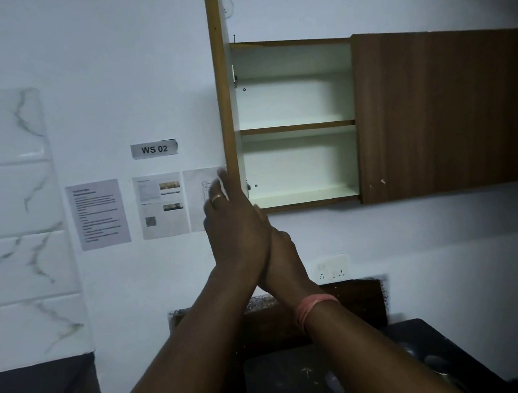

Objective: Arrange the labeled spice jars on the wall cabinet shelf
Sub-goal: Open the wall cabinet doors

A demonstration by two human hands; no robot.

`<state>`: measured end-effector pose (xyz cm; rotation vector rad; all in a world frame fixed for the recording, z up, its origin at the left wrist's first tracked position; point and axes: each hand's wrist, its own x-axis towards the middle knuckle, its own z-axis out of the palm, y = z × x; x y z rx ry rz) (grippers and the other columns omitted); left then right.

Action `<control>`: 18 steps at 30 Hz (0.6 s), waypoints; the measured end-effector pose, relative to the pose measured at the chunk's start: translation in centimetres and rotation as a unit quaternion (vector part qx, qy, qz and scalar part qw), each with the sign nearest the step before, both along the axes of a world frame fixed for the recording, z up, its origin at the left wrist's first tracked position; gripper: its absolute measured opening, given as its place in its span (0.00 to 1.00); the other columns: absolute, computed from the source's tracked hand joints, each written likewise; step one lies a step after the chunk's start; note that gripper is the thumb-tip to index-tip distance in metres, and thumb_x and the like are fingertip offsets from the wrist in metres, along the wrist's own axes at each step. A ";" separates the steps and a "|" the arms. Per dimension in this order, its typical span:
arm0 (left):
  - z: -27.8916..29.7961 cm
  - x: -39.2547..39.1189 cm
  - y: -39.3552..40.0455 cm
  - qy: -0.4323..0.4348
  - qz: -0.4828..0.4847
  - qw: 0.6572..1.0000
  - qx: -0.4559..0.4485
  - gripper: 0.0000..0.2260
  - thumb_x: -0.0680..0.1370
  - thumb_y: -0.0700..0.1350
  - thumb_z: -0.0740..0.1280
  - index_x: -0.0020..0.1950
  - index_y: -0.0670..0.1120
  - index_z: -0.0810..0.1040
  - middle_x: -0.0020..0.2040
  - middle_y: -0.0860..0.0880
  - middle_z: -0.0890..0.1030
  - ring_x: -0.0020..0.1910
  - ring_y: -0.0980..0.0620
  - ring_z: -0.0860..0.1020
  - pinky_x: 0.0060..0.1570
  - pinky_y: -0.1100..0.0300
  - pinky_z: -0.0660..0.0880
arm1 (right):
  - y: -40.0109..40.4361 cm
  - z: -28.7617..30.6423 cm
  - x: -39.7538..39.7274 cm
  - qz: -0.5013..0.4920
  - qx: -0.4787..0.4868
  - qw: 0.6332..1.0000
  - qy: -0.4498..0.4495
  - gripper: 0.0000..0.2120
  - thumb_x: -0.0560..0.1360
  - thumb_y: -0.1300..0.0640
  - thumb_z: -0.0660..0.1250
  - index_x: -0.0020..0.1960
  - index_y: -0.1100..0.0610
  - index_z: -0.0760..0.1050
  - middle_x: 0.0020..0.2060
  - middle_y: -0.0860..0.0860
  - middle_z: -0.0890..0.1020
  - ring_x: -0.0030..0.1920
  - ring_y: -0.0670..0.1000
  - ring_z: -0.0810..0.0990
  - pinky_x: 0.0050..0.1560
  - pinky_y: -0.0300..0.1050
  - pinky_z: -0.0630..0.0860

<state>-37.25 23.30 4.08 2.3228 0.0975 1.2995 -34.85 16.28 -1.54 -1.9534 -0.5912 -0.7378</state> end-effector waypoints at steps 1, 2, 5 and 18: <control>0.4 -0.2 -0.8 -0.063 0.007 0.998 0.016 0.32 0.80 0.45 0.65 0.81 0.44 0.56 0.77 0.40 0.65 0.75 0.39 0.66 0.70 0.46 0.70 | -0.5 0.3 -0.1 0.011 0.002 1.000 -0.014 0.22 0.71 0.43 0.65 0.61 0.53 0.78 0.50 0.52 0.86 0.51 0.53 0.85 0.50 0.49 0.82; 1.0 -0.3 -1.6 -0.118 0.003 0.992 0.034 0.29 0.79 0.44 0.64 0.80 0.45 0.60 0.77 0.41 0.65 0.76 0.40 0.65 0.72 0.46 0.69 | -1.1 0.7 0.1 0.015 0.004 0.999 -0.040 0.20 0.72 0.46 0.66 0.61 0.52 0.78 0.50 0.53 0.86 0.51 0.54 0.85 0.51 0.52 0.83; 2.7 0.2 -4.1 -0.208 -0.028 0.974 0.084 0.21 0.77 0.40 0.65 0.70 0.50 0.74 0.75 0.46 0.68 0.75 0.43 0.65 0.72 0.49 0.69 | -3.6 2.3 1.2 -0.002 0.025 0.992 -0.121 0.09 0.75 0.54 0.67 0.54 0.46 0.73 0.47 0.56 0.86 0.47 0.57 0.84 0.46 0.58 0.83; 3.1 15.9 -18.1 -0.043 -0.234 0.971 -0.029 0.13 0.78 0.45 0.62 0.61 0.49 0.78 0.61 0.49 0.79 0.59 0.48 0.78 0.59 0.49 0.76 | -21.1 6.7 14.5 -0.194 -0.041 0.975 -0.099 0.09 0.73 0.63 0.64 0.52 0.54 0.76 0.50 0.47 0.81 0.52 0.50 0.79 0.44 0.37 0.73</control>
